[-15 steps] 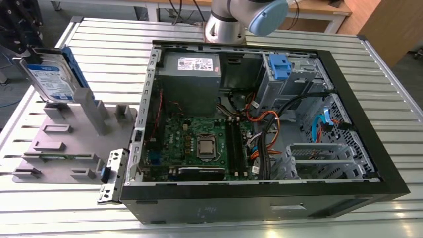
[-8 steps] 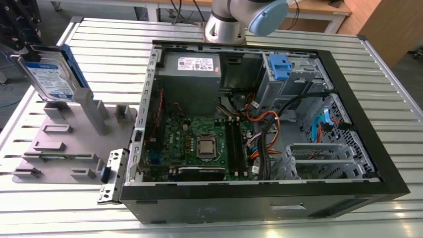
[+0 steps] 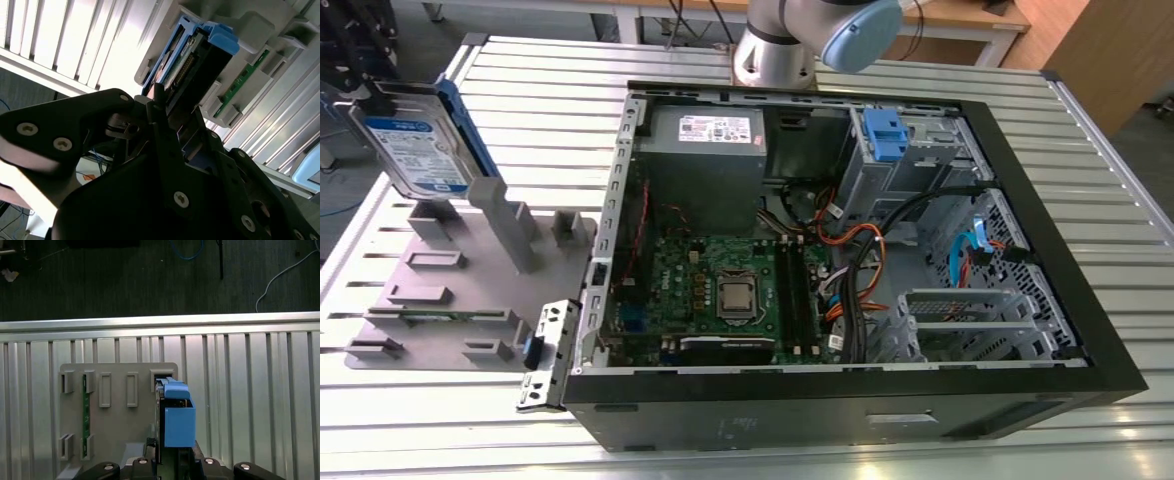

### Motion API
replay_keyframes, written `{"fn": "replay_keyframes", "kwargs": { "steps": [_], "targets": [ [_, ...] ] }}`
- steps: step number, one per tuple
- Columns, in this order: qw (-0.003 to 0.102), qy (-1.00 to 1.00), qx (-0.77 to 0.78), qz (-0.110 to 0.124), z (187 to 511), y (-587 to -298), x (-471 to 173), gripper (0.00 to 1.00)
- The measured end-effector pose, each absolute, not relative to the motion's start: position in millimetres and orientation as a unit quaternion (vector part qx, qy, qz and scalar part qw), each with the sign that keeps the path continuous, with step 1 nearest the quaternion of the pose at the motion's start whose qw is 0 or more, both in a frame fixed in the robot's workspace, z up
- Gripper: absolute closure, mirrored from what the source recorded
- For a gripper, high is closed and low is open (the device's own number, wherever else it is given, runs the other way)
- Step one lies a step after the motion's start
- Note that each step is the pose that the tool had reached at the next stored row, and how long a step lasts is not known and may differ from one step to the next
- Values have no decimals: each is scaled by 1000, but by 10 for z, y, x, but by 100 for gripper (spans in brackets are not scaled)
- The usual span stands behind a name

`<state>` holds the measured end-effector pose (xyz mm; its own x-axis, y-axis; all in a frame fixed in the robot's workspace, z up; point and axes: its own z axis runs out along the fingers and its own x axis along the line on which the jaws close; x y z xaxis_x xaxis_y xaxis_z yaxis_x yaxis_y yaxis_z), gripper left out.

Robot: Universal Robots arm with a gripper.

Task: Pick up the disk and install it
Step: 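Pick up the disk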

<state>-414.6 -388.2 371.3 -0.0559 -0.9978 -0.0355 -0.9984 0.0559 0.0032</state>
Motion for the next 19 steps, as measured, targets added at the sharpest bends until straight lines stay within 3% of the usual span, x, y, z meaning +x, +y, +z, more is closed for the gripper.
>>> {"fn": "replay_keyframes", "kwargs": {
  "steps": [19],
  "targets": [
    [12, 726, -687, 13, 3791, -3882, -4146, 65]
  ]
}}
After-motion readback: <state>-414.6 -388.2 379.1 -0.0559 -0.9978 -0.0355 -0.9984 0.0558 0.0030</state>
